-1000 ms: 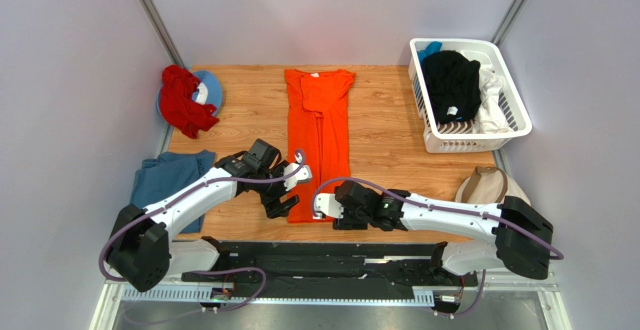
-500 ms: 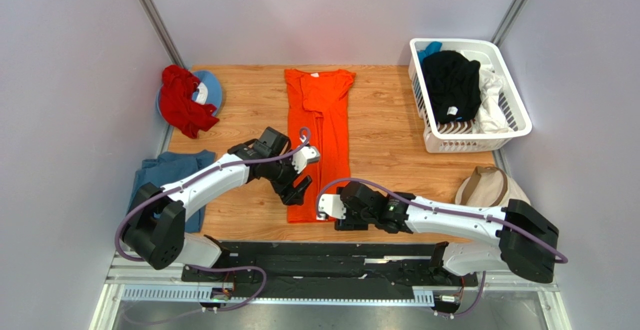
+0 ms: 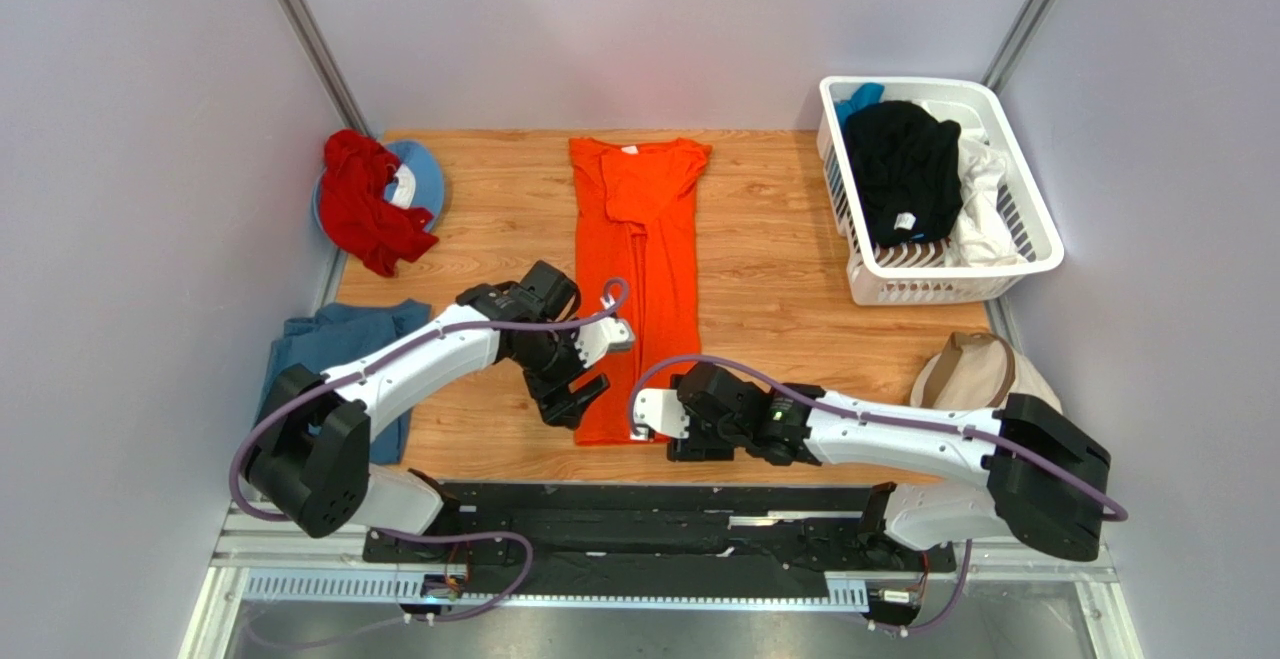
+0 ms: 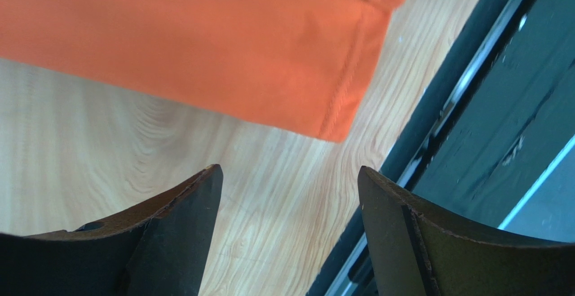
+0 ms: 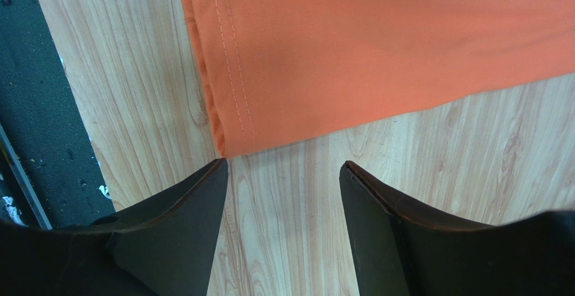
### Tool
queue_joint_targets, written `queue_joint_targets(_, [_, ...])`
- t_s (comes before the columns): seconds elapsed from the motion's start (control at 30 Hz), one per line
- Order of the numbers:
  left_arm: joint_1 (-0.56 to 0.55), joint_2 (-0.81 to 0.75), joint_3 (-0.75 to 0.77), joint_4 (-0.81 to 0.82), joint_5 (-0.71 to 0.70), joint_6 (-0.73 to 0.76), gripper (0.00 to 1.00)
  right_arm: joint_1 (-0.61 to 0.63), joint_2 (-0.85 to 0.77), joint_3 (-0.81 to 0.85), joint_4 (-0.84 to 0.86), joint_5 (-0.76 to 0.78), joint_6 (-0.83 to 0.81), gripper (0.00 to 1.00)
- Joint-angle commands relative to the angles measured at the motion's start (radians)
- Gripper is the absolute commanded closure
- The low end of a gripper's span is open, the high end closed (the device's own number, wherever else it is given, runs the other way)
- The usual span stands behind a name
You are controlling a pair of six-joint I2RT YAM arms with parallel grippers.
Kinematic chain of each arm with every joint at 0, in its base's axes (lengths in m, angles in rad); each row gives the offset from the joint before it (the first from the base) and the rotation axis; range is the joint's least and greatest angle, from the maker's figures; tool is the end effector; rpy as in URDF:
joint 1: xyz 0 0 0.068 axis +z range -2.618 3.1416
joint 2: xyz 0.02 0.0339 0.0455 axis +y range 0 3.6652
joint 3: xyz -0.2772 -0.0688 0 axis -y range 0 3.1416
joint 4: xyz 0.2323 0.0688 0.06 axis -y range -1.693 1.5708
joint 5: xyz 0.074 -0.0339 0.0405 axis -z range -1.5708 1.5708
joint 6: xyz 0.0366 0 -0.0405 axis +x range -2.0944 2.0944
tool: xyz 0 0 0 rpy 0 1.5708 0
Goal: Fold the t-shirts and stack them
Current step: Fold the tshirt
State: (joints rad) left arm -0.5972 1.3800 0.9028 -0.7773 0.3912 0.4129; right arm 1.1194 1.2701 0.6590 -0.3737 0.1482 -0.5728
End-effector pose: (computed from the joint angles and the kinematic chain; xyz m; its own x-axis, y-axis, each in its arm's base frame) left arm 0.1864 -0.1436 0.2298 -0.4719 0.7695 -0.4303 0.8813 0.4247 -0.2071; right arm 0.1024 0.1988 0.2023 0.1576 -0.9037 -0.3981 -0.9150 0.0180 -0.4031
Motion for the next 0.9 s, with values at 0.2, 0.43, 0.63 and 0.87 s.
queue_joint_targets(0.2, [-0.015,0.063,-0.065,-0.057,0.035,0.198,0.19,-0.001,0.006,0.017,0.061,-0.004,-0.007,0.34])
queue_joint_targets(0.43, [-0.072,0.062,-0.071,0.033,0.009,0.184,0.19,-0.001,0.035,0.027,0.068,-0.006,-0.013,0.33])
queue_joint_targets(0.63, [-0.148,0.1,-0.088,0.082,-0.023,0.167,0.2,-0.001,0.023,0.013,0.079,-0.001,-0.025,0.33])
queue_joint_targets(0.87, [-0.179,0.158,-0.077,0.121,-0.063,0.144,0.21,-0.001,0.012,0.011,0.064,-0.016,-0.024,0.34])
